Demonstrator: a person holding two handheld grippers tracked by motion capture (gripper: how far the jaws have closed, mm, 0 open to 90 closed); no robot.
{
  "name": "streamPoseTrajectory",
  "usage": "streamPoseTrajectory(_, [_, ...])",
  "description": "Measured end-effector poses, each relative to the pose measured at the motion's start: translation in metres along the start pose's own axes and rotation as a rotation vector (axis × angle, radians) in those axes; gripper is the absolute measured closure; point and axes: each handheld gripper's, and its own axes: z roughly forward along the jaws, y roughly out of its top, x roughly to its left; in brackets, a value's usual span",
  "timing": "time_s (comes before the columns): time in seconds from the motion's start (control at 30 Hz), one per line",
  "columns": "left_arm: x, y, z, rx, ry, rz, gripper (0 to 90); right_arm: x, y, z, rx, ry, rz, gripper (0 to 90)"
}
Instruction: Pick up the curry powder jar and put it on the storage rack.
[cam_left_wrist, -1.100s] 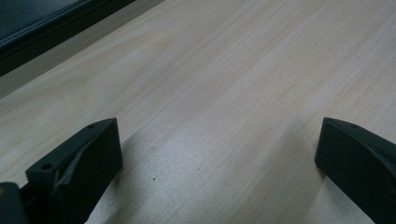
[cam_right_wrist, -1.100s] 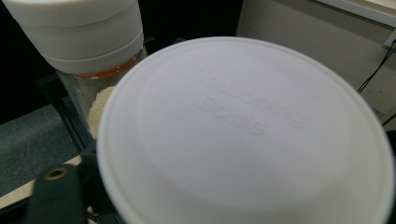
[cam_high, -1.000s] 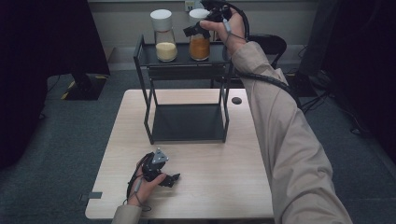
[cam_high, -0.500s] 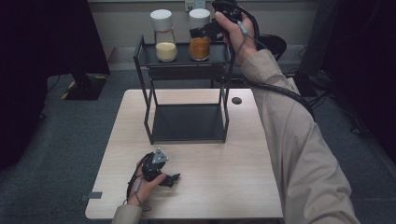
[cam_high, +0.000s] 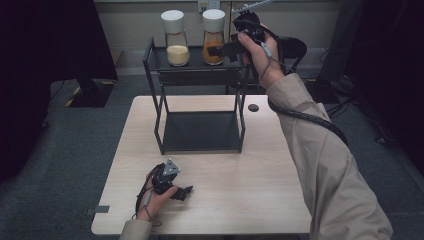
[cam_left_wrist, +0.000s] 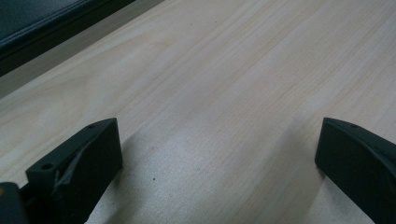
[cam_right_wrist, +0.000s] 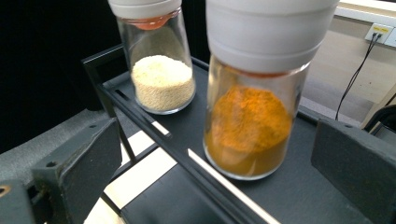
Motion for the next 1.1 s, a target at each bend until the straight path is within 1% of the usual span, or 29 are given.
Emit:
streamPoseTrajectory(0.1, [0.000,0.000,0.000,-0.001,0.000,-0.001,0.1,0.004,-0.006,-0.002,-0.005,-0.003,0.000,1.0])
streamPoseTrajectory(0.23, [0.000,0.000,0.000,-0.001,0.001,0.001,0.1,0.008,-0.016,-0.003,-0.012,-0.006,0.012,0.9])
streamPoseTrajectory(0.4, [0.000,0.000,0.000,-0.001,0.002,0.001,0.0,0.010,-0.027,-0.006,-0.021,0.002,0.028,0.6])
streamPoseTrajectory(0.77, [0.000,0.000,0.000,-0.001,0.002,0.002,0.0,0.018,-0.048,-0.011,-0.035,0.011,0.040,0.6])
streamPoseTrajectory(1.1, [0.000,0.000,0.000,-0.002,0.002,0.001,0.0,0.022,-0.070,-0.010,-0.024,0.023,0.050,0.6])
